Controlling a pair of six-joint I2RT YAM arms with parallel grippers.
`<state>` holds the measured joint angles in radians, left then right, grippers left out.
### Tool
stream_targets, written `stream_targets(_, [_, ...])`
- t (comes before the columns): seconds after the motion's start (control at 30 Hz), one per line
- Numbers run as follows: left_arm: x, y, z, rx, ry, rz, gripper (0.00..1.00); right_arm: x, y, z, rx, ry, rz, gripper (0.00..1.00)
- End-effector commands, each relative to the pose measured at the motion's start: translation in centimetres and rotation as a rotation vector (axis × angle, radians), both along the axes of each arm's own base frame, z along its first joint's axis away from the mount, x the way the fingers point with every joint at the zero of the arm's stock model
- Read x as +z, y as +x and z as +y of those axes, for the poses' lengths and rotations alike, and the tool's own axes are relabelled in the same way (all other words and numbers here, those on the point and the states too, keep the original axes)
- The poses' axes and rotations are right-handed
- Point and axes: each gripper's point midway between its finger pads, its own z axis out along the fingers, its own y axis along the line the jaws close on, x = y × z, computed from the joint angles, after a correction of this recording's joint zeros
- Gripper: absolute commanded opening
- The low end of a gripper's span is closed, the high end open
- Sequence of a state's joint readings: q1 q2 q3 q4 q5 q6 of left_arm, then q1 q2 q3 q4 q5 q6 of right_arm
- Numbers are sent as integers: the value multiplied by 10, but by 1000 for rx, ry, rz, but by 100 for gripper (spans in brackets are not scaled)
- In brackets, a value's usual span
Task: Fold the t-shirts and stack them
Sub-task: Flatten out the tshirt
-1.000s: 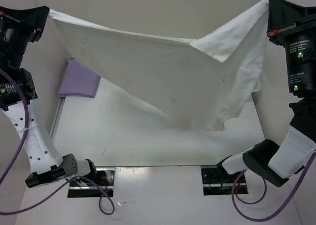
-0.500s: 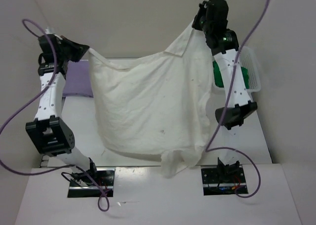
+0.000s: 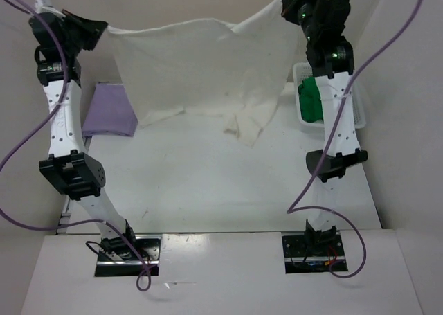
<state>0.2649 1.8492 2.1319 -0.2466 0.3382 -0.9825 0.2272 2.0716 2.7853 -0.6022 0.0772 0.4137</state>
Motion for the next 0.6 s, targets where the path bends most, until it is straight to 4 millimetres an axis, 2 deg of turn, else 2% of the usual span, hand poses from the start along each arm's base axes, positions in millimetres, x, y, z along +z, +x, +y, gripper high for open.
stream_targets(0.0, [67, -28, 15, 30, 25, -163, 0, 122, -77, -11, 37, 104, -331, 0])
stream_targets(0.03, [64, -27, 14, 22, 37, -164, 0, 126, -83, -12, 37, 106, -342, 0])
stream_targets(0.07, [65, -30, 13, 22, 40, -171, 0, 121, -78, -13, 38, 98, -328, 0])
stream_targets(0.1, [61, -30, 13, 22, 40, -171, 0, 122, -83, -15, 34, 85, -327, 0])
stream_targets(0.13, [68, -39, 9, 12, 52, -207, 0, 113, -79, -12, 42, 63, -295, 0])
stream_targets(0.17, [38, -34, 10, 13, 32, -145, 0, 113, -87, -13, 49, 49, -285, 0])
stream_targets(0.2, [38, -44, 8, 14, 55, -151, 0, 105, -88, -14, 46, 27, -252, 0])
stream_targets(0.23, [30, -46, 7, 14, 63, -145, 0, 90, -89, -14, 47, 15, -190, 0])
stream_targets(0.27, [-10, -43, 8, 14, 48, -69, 0, 32, -63, -8, 48, -16, -35, 0])
stream_targets(0.3, [-12, -54, 5, 14, 78, -81, 0, 37, -89, -14, 48, -14, -45, 0])
stream_targets(0.33, [-28, -58, 4, 13, 70, -53, 0, 14, -90, -14, 51, -7, -4, 0])
stream_targets(0.37, [-48, -61, 4, 12, 72, -23, 0, -58, -74, -9, 52, -18, 121, 0])
stream_targets(0.4, [-87, -68, 1, 10, 48, 52, 0, -65, -92, -13, 52, -5, 131, 0])
stream_targets(0.43, [-107, -72, 0, 8, 46, 90, 0, -95, -91, -13, 51, -19, 199, 0])
stream_targets(0.47, [-123, -77, -3, -4, 37, 115, 0, -158, -92, -13, 50, -48, 349, 0])
stream_targets(0.5, [-133, -86, -6, -6, 42, 131, 0, -175, -101, -19, 40, -54, 386, 0])
stream_targets(0.53, [-168, -95, -8, -11, 43, 197, 0, -227, -111, -21, 37, -63, 498, 0])
stream_targets(0.57, [-173, -104, -8, 1, 52, 203, 0, -243, -119, -22, 34, -56, 528, 0])
